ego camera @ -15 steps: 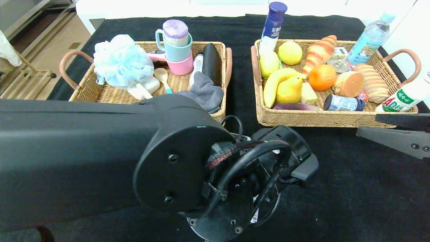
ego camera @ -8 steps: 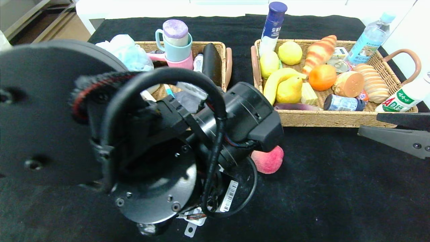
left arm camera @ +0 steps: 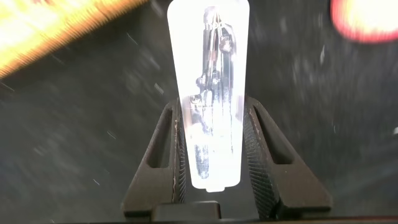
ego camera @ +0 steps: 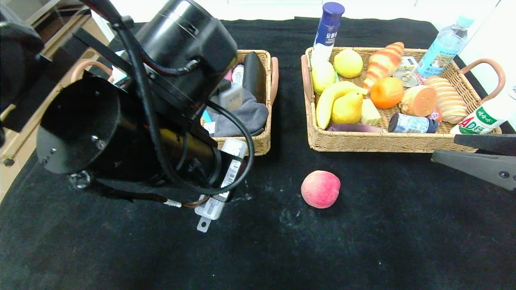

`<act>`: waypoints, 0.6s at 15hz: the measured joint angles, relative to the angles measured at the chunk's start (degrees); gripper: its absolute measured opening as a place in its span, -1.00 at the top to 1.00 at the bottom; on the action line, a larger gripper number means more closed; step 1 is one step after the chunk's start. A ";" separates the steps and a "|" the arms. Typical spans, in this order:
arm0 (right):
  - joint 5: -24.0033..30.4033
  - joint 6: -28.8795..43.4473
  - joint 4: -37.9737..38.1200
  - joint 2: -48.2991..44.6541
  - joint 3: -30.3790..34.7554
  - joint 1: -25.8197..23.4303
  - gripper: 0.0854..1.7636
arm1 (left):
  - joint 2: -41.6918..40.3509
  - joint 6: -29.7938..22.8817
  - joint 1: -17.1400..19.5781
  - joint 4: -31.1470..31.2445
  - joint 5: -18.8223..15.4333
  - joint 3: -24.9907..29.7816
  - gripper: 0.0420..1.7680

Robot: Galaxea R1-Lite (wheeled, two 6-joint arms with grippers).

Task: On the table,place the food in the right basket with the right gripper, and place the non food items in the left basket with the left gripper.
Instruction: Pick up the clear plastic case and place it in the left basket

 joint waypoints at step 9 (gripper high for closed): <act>-0.07 -0.05 0.00 -0.01 0.00 0.00 -0.94 | -2.01 7.28 17.54 -12.76 -10.11 -4.21 0.31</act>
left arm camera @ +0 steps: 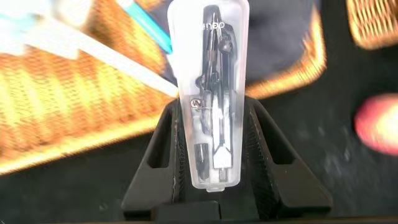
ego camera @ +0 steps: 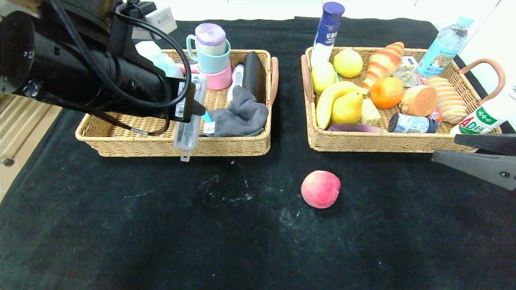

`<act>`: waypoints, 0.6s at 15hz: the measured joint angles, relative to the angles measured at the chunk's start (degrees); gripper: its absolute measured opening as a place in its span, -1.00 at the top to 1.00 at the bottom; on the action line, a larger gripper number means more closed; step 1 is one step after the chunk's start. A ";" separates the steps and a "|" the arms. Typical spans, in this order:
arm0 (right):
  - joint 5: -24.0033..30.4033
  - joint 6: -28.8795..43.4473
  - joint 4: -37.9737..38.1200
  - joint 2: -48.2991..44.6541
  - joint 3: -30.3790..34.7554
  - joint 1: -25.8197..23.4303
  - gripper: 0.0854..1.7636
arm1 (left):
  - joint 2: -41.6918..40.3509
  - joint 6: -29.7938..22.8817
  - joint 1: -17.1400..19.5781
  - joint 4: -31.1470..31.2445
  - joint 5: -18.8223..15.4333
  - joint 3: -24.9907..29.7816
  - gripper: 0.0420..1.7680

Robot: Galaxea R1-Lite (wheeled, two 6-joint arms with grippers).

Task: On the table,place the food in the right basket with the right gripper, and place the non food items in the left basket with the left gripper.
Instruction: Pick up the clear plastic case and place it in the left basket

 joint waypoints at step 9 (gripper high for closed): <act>-0.11 0.00 0.00 0.04 0.00 0.00 -0.94 | 3.83 0.38 12.87 -10.69 -11.17 -3.38 0.31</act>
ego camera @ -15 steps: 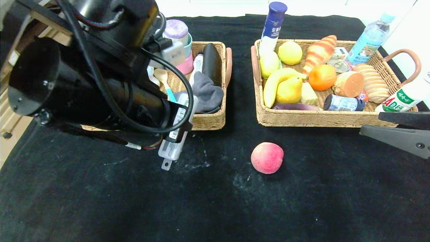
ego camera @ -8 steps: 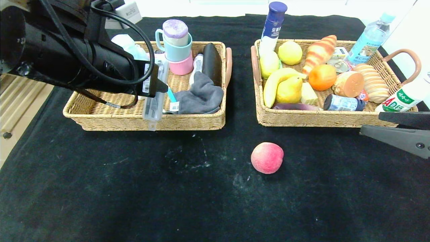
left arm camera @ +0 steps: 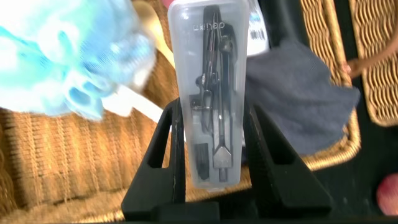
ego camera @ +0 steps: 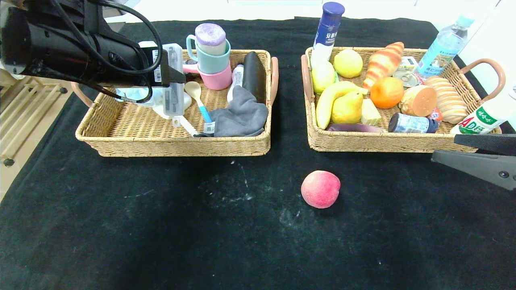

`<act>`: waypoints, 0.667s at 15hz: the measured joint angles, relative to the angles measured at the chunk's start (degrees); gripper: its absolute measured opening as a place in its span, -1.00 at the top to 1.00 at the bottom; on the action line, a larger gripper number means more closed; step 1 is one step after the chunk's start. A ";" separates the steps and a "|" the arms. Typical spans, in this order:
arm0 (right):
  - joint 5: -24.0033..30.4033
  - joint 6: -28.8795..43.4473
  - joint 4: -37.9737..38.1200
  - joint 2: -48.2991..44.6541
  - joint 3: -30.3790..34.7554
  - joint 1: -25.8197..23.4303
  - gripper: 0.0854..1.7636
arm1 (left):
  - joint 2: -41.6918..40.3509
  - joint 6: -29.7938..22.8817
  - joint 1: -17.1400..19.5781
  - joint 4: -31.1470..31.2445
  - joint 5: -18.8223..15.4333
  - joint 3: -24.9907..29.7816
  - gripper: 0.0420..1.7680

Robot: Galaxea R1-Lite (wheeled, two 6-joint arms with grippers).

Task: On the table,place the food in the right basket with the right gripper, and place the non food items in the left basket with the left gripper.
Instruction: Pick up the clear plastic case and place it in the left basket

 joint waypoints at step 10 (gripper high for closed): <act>-0.06 -0.02 0.02 -0.04 -0.17 -0.07 -0.94 | 2.80 -0.09 4.10 -4.86 -3.74 0.56 0.31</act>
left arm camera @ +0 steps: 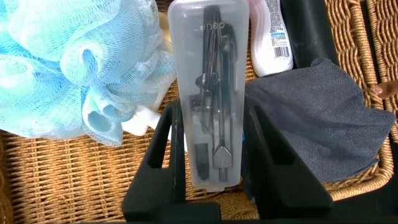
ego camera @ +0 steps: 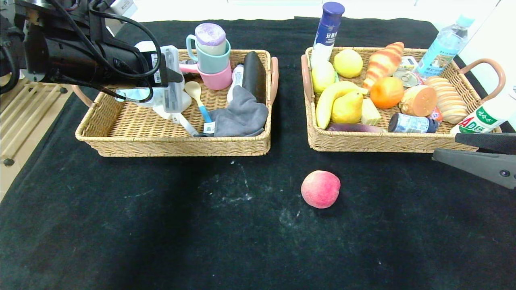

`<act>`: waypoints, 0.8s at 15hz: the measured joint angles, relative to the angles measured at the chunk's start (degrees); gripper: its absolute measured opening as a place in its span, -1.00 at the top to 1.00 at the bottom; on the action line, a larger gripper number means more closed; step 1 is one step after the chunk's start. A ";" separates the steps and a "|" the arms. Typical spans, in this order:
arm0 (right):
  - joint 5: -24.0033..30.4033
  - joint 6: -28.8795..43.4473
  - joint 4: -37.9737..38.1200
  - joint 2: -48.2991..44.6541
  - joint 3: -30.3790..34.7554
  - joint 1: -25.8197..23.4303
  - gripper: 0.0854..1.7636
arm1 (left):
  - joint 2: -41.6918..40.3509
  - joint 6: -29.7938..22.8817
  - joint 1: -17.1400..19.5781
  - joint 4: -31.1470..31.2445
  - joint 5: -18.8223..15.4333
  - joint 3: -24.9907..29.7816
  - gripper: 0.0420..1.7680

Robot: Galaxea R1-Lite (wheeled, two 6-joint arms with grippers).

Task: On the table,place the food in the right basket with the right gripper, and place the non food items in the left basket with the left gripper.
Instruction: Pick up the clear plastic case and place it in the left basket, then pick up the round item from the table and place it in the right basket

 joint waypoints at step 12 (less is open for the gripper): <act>-0.02 0.00 -0.10 0.00 0.00 -0.15 -0.94 | -0.29 -0.07 0.15 0.04 -0.13 0.68 -0.66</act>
